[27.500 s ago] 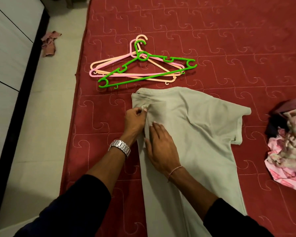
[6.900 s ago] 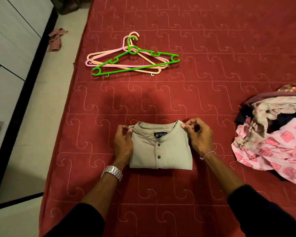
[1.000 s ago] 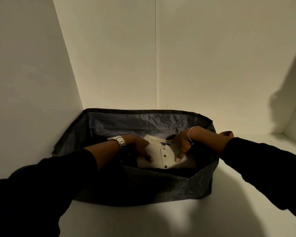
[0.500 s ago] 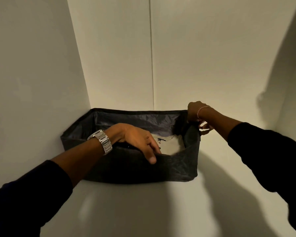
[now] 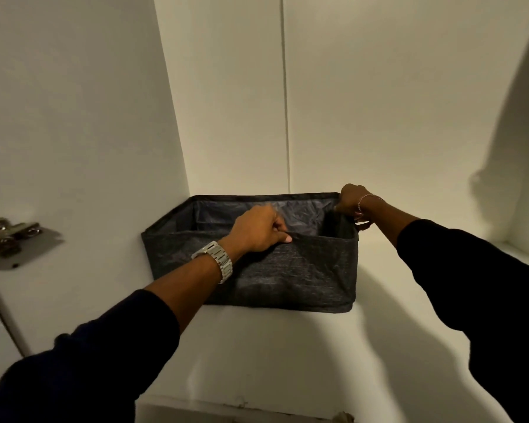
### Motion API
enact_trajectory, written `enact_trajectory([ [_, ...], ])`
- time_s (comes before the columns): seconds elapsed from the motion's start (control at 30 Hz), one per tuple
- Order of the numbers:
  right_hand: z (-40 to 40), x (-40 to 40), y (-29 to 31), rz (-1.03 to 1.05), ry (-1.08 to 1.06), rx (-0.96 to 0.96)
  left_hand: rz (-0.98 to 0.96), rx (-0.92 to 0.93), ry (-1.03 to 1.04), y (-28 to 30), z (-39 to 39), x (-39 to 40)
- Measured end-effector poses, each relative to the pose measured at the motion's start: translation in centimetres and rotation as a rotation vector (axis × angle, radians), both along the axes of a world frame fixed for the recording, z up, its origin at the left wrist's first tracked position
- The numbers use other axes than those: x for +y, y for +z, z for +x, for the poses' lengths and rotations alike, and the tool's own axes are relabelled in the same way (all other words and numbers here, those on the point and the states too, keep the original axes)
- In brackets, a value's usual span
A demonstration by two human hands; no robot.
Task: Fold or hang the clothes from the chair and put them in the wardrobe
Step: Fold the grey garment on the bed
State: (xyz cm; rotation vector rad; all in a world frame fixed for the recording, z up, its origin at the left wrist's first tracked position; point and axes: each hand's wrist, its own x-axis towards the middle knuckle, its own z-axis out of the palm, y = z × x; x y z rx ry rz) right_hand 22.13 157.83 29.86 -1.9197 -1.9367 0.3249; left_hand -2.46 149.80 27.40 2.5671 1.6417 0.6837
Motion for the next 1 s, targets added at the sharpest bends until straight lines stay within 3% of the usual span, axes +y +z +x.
enact_trajectory([
  [0.4, 0.5, -5.0, -0.8, 0.222, 0.173, -0.131, 0.053, -0.034, -0.008, -0.2, 2.0, -3.8],
  [0.67, 2.8, -14.8, -2.6, 0.326, 0.073, -0.285, 0.211, 0.139, -0.129, -0.3, 7.6, -9.3],
  [0.87, 7.0, -25.4, -5.1, 0.167, -0.077, -0.404, 0.265, 0.184, -0.277, -2.8, 13.7, -14.2],
  [1.0, 10.2, -33.8, -8.0, 0.046, -0.198, -0.376, 0.228, 0.229, -0.379, -6.5, 17.4, -18.9],
])
